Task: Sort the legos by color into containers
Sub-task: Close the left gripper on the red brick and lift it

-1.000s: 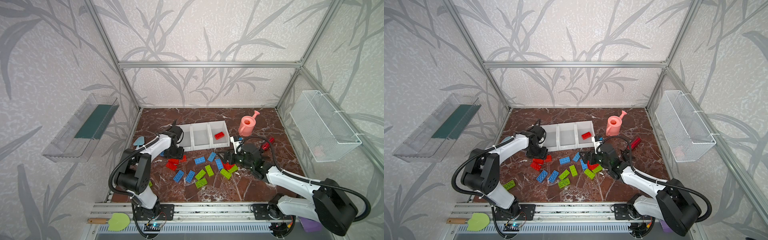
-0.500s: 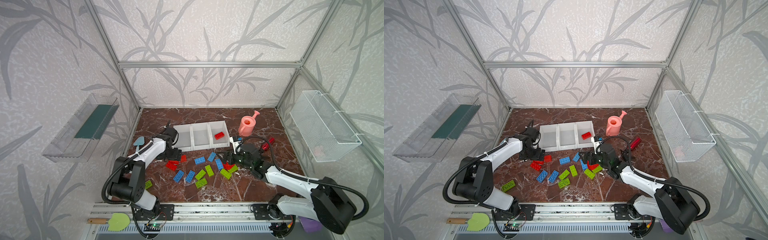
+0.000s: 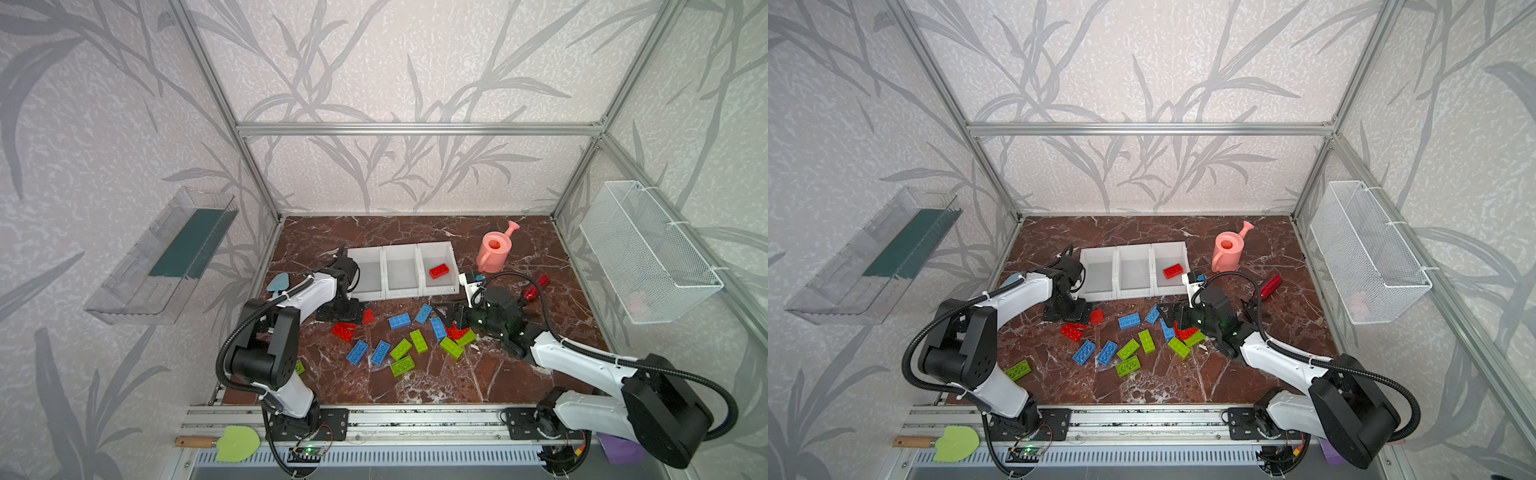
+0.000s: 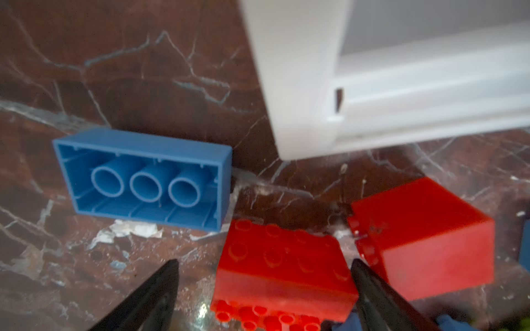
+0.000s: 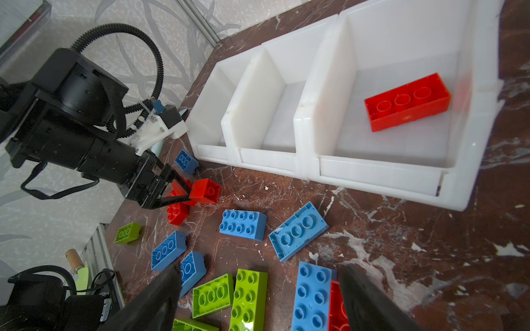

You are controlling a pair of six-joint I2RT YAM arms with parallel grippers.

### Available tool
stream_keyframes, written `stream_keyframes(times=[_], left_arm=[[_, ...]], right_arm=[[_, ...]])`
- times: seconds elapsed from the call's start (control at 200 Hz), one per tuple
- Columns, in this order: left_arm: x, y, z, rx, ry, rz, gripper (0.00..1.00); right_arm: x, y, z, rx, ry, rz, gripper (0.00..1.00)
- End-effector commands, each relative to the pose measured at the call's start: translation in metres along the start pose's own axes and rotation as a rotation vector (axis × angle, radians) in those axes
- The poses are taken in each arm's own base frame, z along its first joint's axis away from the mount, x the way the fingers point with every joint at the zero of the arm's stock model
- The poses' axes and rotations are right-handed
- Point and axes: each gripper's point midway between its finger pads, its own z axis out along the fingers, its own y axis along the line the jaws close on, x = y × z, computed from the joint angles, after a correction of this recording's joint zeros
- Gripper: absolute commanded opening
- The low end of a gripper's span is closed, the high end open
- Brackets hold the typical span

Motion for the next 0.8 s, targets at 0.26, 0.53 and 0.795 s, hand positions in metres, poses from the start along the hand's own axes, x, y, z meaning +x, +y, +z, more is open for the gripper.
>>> stream_keyframes(times=[0.26,0.53,0.795], left_arm=[[-0.003,-0.001,0.004,0.0,0.019,0.022,0.8],[-0.003,0.0,-0.01,0.005,-0.032,0.007,0.61],[-0.003,-0.005,-0.039,0.039,-0.114,-0.003,0.61]], right_arm=[[-0.001,0.003,-0.003,-0.01,-0.012,-0.011,0.87],[0.0,0.001,-0.002,-0.003,-0.009,-0.015,0.88],[0.001,-0.001,-0.001,0.006,-0.004,-0.017,0.87]])
